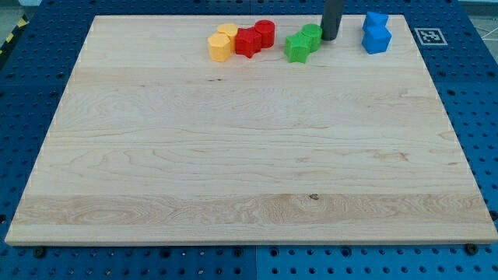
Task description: Slide the green star closer to the red star
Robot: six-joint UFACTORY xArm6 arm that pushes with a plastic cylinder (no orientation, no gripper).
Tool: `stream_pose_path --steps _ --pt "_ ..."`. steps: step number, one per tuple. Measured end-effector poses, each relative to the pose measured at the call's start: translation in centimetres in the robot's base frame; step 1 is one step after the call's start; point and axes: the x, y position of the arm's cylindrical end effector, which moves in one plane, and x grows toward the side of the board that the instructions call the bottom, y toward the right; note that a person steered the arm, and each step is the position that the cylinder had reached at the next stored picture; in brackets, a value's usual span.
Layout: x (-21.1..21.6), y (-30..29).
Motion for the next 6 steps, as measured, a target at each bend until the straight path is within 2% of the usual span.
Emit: stream_pose_path --steps 2,3,4,6 --pt "1.1 -1.4" --pt "3.4 0.5" --pt "3.4 0.5" --pt "5.4 -3.6"
